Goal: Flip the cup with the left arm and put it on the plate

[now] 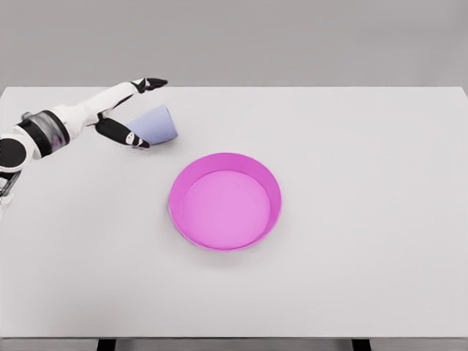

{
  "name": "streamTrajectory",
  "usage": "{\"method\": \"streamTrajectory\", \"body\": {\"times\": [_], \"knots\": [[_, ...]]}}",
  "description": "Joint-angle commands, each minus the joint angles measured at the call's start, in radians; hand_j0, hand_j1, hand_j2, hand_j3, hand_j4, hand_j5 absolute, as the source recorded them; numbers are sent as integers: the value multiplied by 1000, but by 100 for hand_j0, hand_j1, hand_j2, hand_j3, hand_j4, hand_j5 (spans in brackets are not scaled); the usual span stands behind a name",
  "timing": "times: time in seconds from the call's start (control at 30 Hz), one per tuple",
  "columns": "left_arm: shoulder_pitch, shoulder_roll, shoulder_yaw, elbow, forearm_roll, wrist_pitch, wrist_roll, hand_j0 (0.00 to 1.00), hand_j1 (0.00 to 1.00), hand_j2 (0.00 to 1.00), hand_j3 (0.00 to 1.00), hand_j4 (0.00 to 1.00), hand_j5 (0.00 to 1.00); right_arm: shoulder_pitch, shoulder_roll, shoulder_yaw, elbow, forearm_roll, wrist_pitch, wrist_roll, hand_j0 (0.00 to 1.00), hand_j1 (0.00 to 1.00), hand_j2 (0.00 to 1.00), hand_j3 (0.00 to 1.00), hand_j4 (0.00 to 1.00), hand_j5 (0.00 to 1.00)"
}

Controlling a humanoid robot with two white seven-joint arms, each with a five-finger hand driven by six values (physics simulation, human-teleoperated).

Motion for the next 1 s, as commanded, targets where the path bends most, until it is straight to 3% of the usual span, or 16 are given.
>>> {"method": "streamTrajectory", "body": {"times": [0.0,0.13,0.33,0.4,0.6,0.97], "knots": [[-2,-35,-2,33,-8,25,0,100,100,100,100,100,100,2,0,0,0,0,0,0,100,100,100,100,100,100],[-32,-102,-13,90,-50,51,0,100,100,100,100,100,100,2,0,0,0,0,0,1,100,100,100,100,100,100],[-57,-131,-19,203,-53,57,-4,100,100,100,100,100,100,2,0,0,0,0,0,1,100,100,100,100,100,100],[-74,-135,-59,209,-71,80,-3,100,100,100,100,100,100,2,0,0,0,0,0,0,100,100,100,100,100,100],[-78,-151,-60,209,-137,83,-4,100,100,100,100,100,100,0,0,0,0,0,0,0,100,100,100,100,100,100],[-103,-151,-54,217,-134,82,0,100,100,100,100,100,100,2,0,0,0,0,0,0,100,100,100,100,100,100]]}}
